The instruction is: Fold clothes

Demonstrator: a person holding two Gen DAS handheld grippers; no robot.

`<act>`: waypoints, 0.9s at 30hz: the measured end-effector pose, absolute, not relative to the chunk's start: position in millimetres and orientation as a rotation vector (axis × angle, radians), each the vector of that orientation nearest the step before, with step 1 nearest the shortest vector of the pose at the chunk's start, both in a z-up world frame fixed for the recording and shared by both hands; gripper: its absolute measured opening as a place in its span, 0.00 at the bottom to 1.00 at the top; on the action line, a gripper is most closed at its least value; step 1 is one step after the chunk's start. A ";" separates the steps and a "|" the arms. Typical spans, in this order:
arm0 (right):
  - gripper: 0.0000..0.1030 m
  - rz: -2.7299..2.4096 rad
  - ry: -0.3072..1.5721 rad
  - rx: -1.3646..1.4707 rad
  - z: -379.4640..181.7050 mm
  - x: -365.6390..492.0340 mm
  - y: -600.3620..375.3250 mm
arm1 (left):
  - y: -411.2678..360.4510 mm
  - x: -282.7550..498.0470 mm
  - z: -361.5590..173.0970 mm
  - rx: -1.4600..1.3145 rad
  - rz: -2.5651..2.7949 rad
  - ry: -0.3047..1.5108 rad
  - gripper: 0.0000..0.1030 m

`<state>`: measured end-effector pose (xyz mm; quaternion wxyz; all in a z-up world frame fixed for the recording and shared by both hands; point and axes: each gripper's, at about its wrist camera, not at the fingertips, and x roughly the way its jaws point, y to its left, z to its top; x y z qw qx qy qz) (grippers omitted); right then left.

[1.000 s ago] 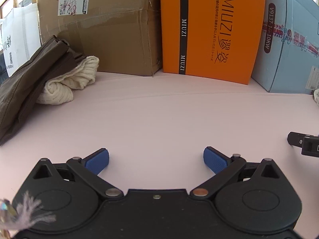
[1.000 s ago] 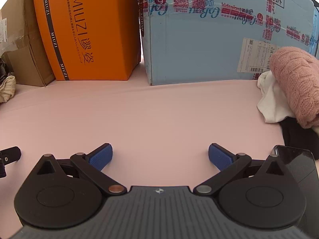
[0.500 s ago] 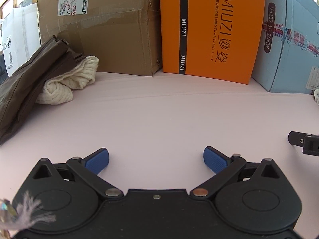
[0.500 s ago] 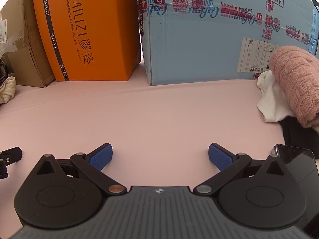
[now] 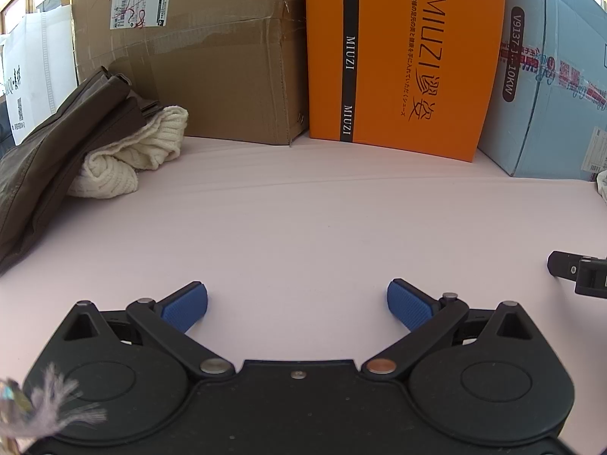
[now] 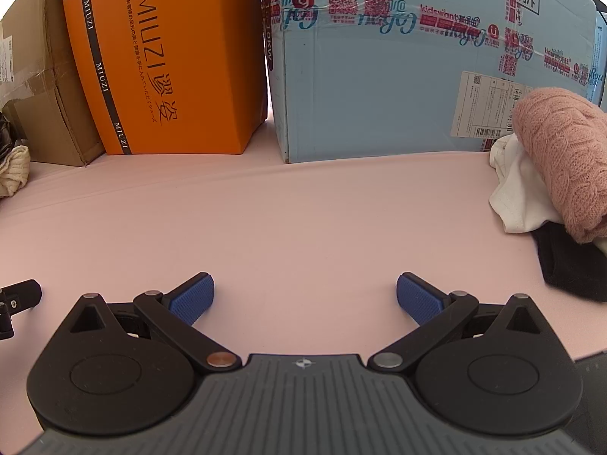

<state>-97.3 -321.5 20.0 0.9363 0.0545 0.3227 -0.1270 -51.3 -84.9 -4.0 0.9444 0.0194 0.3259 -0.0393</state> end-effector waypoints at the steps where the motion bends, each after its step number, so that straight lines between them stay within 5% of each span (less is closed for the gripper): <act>1: 1.00 -0.260 0.659 0.111 20.0 -97.3 -321.4 | -85.1 -51.4 -4.2 0.040 -0.080 0.664 1.00; 27: 1.00 -0.260 0.659 0.109 20.8 -98.0 -321.0 | -86.8 -51.5 -3.2 0.046 -0.075 0.662 1.00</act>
